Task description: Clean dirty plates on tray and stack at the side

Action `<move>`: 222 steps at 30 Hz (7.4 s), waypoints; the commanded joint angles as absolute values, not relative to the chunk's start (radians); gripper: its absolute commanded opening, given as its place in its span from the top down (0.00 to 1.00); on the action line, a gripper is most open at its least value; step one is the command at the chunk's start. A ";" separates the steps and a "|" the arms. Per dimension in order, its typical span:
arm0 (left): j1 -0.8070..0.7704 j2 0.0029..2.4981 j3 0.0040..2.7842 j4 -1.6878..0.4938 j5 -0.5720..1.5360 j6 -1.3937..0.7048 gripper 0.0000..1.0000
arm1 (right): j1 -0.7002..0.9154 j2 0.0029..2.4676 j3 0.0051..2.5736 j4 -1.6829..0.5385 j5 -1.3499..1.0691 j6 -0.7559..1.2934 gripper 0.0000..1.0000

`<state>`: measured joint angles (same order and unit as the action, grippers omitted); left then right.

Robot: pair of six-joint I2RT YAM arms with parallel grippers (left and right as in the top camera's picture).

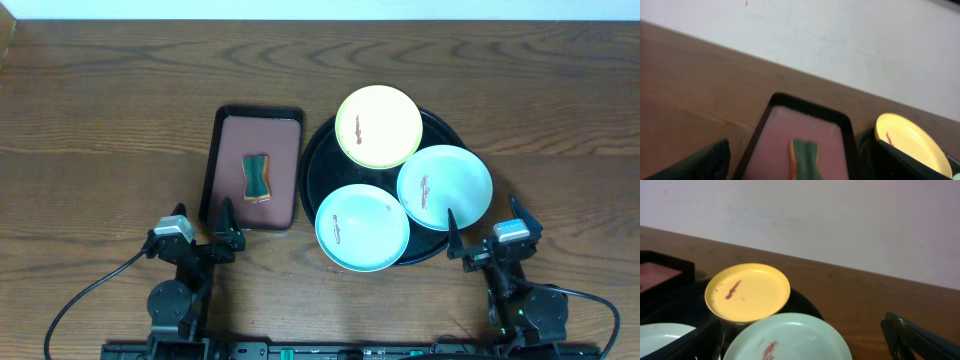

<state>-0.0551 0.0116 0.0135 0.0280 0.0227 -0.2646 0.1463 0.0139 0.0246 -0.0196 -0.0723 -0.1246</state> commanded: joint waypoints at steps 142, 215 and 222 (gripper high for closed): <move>-0.130 1.952 1.234 -0.636 0.168 -0.582 0.92 | 0.010 1.584 1.488 -1.061 -0.348 0.149 0.38; -0.491 2.084 1.517 -0.238 0.284 -0.417 0.93 | 0.166 2.231 1.734 -0.836 -0.199 0.107 0.98; -0.542 2.085 1.517 -0.256 0.190 -0.370 0.92 | 0.185 2.232 1.698 -0.819 -0.184 0.108 0.75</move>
<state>-0.5255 2.0861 1.4933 -0.2588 0.2325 -0.4072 0.1703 2.2265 1.7138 -0.8246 -0.1997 0.1120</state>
